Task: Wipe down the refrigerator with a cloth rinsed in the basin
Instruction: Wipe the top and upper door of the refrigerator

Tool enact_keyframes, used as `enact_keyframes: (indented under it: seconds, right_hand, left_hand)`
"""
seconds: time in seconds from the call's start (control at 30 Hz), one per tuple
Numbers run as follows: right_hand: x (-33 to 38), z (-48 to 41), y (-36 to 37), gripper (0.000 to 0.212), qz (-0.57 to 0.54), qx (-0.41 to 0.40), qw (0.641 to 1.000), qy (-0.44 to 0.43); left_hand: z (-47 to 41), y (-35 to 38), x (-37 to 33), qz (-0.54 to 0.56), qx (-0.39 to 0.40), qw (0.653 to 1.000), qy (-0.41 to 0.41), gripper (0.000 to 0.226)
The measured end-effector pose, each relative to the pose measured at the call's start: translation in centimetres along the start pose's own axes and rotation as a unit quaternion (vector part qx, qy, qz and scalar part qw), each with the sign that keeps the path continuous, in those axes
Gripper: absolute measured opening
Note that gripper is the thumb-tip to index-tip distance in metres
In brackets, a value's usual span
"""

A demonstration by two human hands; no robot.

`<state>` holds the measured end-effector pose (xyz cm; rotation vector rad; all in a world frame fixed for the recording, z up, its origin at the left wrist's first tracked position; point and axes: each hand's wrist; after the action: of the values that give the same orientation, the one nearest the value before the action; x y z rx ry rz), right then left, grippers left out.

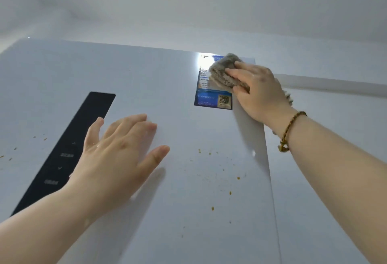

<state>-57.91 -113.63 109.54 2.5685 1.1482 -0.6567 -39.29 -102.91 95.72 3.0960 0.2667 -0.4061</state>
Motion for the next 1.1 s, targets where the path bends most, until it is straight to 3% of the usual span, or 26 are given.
enact_keyframes:
  seconds: [0.07, 0.13, 0.23, 0.33, 0.4, 0.67, 0.87, 1.0, 1.1]
  right_hand:
    - [0.6, 2.7, 0.1, 0.043, -0.025, -0.018, 0.996, -0.079]
    - [-0.1, 3.1, -0.3, 0.047, -0.044, -0.005, 0.994, -0.102]
    - [-2.2, 0.0, -0.6, 0.039, -0.05, 0.018, 0.998, -0.044]
    - [-2.1, -2.3, -0.2, 0.042, -0.033, -0.015, 0.999, 0.034]
    - [-0.8, -1.8, 0.3, 0.043, -0.006, -0.031, 0.999, 0.036]
    - [0.7, 5.2, -0.2, 0.05, -0.047, -0.012, 0.99, -0.133]
    - [0.9, 2.8, 0.5, 0.042, -0.077, -0.046, 0.996, 0.028]
    - [1.4, 6.8, 1.4, 0.037, -0.198, -0.137, 0.971, -0.002]
    - [2.5, 10.8, 2.3, 0.039, -0.319, -0.242, 0.916, 0.026]
  left_hand:
    - [0.1, 0.0, -0.4, -0.01, 0.005, 1.0, -0.013, 0.093]
    - [0.1, 0.1, -0.7, -0.018, 0.009, 1.0, -0.022, 0.094]
    - [0.3, 0.0, -1.0, -0.033, 0.017, 0.999, -0.029, 0.095]
    - [0.5, 0.0, -0.8, -0.035, 0.027, 0.999, -0.027, 0.095]
    - [0.6, 0.0, -0.6, -0.028, 0.036, 0.999, -0.029, 0.096]
    - [0.7, 0.0, -0.6, -0.037, 0.056, 0.997, -0.027, 0.097]
    - [0.8, -0.5, -2.5, -0.043, 0.07, 0.996, -0.044, 0.059]
    - [1.0, -0.9, -4.6, -0.013, 0.063, 0.998, 0.025, 0.086]
    - [0.9, -0.5, -6.8, -0.015, 0.09, 0.994, 0.059, 0.089]
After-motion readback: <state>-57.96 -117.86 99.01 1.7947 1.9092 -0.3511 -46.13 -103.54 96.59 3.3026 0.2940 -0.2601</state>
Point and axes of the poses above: each hand's wrist, its own z-axis away from the middle knuckle, its own y-axis out of the palm, x = y × z, and after that the axes turned 11 degrees about -y, right-handed
